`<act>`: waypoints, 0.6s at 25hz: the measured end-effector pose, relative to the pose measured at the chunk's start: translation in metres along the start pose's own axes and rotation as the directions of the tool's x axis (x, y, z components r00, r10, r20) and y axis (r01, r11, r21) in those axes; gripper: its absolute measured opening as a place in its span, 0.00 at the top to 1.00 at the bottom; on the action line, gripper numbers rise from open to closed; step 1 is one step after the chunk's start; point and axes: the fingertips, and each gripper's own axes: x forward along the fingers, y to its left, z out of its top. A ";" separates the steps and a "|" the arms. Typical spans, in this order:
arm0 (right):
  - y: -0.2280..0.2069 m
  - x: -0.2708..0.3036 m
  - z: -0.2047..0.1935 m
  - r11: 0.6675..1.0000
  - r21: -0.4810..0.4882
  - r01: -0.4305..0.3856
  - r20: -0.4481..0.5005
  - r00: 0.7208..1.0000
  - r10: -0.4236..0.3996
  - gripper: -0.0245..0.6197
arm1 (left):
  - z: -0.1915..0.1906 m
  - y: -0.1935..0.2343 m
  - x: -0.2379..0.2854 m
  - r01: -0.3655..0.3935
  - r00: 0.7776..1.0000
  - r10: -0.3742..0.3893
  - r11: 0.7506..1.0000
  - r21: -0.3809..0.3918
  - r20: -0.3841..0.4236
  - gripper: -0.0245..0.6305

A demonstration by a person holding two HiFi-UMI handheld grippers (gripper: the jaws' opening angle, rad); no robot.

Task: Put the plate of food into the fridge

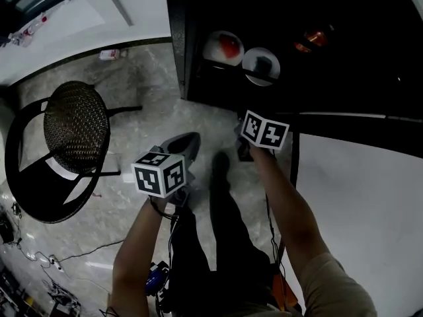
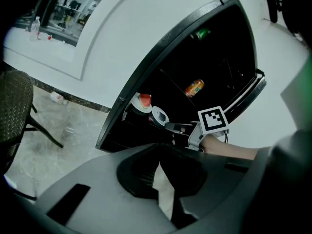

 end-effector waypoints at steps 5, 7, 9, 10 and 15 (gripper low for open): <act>0.026 -0.025 -0.005 0.999 0.036 -0.017 -0.006 1.000 0.018 0.93 | 0.014 -0.004 -0.019 -0.012 1.000 0.012 1.000 0.010 0.011 0.94; 0.033 -0.036 -0.007 0.999 0.045 -0.013 -0.020 1.000 0.014 0.93 | 0.023 -0.010 -0.027 -0.010 1.000 0.009 1.000 0.018 0.018 0.94; 0.040 -0.049 -0.008 0.998 0.065 -0.013 -0.032 0.999 0.015 0.93 | 0.031 -0.017 -0.034 -0.006 1.000 0.005 1.000 0.019 0.024 0.94; 0.043 -0.056 -0.008 0.997 0.076 -0.017 -0.033 0.999 0.020 0.93 | 0.034 -0.021 -0.038 -0.001 1.000 0.001 1.000 0.024 0.024 0.94; 0.065 -0.081 0.003 0.995 0.089 -0.047 -0.026 0.998 0.050 0.93 | 0.053 -0.047 -0.048 0.036 0.999 -0.038 0.988 0.153 0.008 0.94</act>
